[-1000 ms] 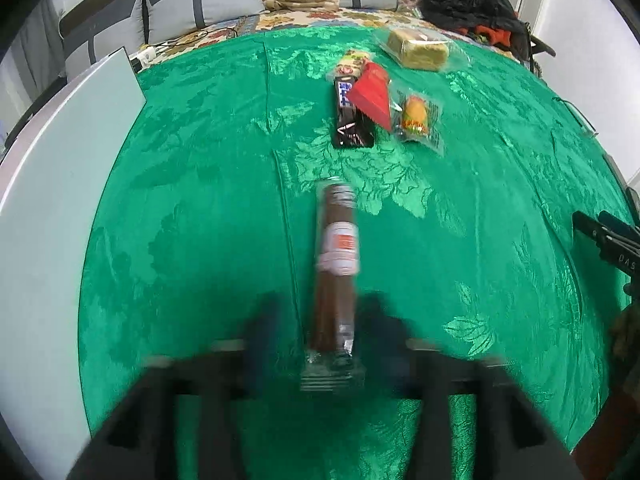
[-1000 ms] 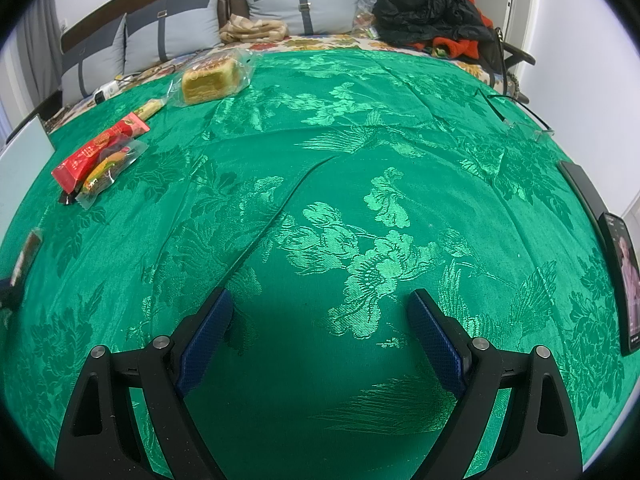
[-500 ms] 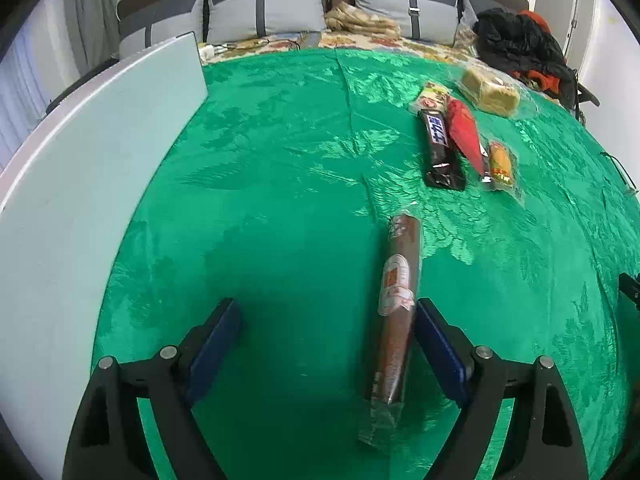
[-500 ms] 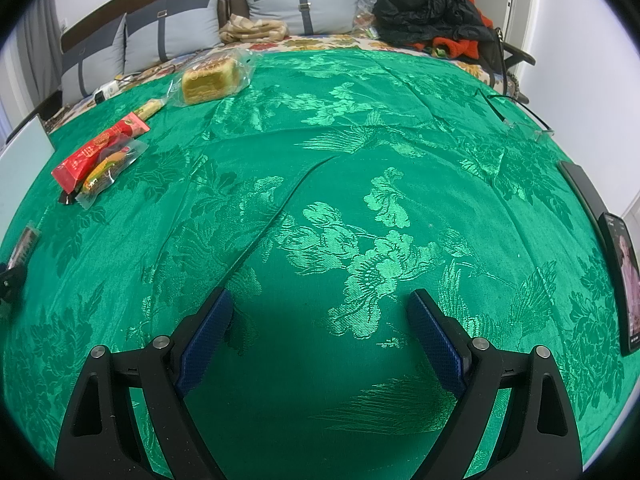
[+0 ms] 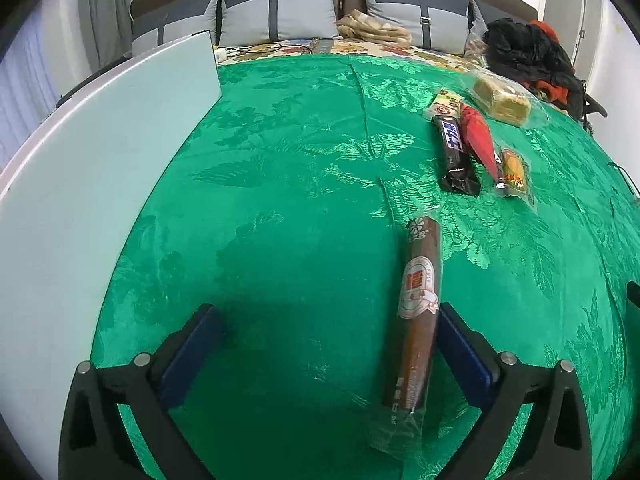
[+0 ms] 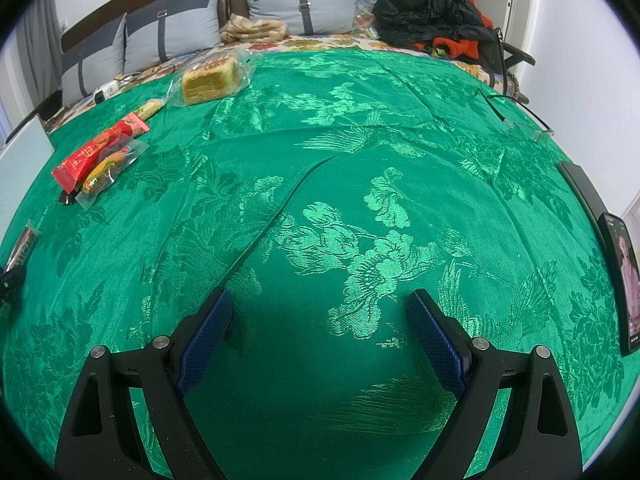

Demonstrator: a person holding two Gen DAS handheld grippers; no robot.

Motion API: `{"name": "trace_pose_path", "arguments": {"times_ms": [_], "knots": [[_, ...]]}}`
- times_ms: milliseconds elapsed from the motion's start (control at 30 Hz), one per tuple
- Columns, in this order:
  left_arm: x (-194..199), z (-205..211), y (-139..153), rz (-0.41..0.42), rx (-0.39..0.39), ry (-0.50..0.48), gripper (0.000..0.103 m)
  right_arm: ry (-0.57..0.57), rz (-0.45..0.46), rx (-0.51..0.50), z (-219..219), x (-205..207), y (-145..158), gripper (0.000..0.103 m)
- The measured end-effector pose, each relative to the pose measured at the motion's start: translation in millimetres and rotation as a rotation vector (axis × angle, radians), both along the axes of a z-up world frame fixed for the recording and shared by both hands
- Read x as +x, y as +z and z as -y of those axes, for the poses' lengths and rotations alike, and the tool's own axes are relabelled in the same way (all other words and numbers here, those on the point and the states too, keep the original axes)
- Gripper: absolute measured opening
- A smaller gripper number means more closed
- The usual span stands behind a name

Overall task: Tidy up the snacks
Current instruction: 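Grasp the corn sausage pack with the right tool while the left tool holds the brown sausage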

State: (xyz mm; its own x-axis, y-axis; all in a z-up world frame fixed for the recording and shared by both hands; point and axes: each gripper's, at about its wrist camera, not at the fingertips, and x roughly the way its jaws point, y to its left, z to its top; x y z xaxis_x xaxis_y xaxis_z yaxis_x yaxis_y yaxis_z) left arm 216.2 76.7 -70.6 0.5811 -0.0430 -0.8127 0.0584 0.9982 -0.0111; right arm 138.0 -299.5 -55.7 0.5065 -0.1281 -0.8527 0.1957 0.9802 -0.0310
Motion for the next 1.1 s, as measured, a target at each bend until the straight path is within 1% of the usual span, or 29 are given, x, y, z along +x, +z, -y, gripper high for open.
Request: {"name": "trace_pose_path", "arguments": {"times_ms": [333, 400, 433, 533, 567, 633, 667, 700, 767, 833, 900, 933, 967, 1000, 1033, 1100], "knots": [[1, 0, 0, -0.001, -0.002, 0.0, 0.103, 0.0, -0.001, 0.004, -1, 0, 1, 0.092], [1, 0, 0, 0.0, -0.003, 0.0, 0.103, -0.016, -0.041, 0.014, -2, 5, 1, 0.091], [1, 0, 0, -0.001, -0.003, 0.0, 0.103, -0.039, -0.059, 0.051, -4, 11, 3, 0.091], [0, 0, 0, -0.001, -0.003, 0.0, 0.103, -0.069, -0.001, 0.293, -23, 32, 16, 0.091], [1, 0, 0, -0.001, -0.003, 0.0, 0.103, -0.067, -0.001, 0.351, -34, 43, 18, 0.091], [0, 0, 0, -0.001, -0.003, 0.0, 0.103, -0.028, -0.033, 0.432, -67, 75, 17, 0.09], [1, 0, 0, -0.001, -0.003, 0.0, 0.103, -0.008, -0.045, 0.433, -80, 87, 16, 0.088], [1, 0, 0, -0.001, -0.003, 0.0, 0.103, 0.022, -0.055, 0.413, -95, 101, 16, 0.088], [0, 0, 0, -0.001, -0.003, 0.0, 0.103, 0.076, -0.077, 0.325, -129, 130, 11, 0.087], [0, 0, 0, -0.001, -0.003, 0.0, 0.103, 0.071, -0.128, 0.277, -147, 150, 1, 0.085], [1, -1, 0, -0.001, -0.004, 0.0, 0.103, 0.055, -0.169, 0.29, -160, 162, -8, 0.081], [0, -1, 0, -0.001, -0.003, 0.0, 0.103, 0.058, -0.164, 0.249, -166, 163, -7, 0.068], [0, -1, 0, -0.001, -0.003, 0.0, 0.103, 0.079, -0.172, 0.196, -174, 163, -7, 0.06], [1, -1, 0, -0.001, -0.003, 0.0, 0.103, 0.104, -0.167, 0.161, -178, 161, -6, 0.04], [1, -1, 0, -0.001, -0.003, 0.0, 0.103, 0.119, -0.16, 0.181, -178, 157, -6, 0.035], [1, -1, 0, -0.001, -0.002, 0.0, 0.103, 0.123, -0.168, 0.25, -167, 145, -3, 0.033]]}}
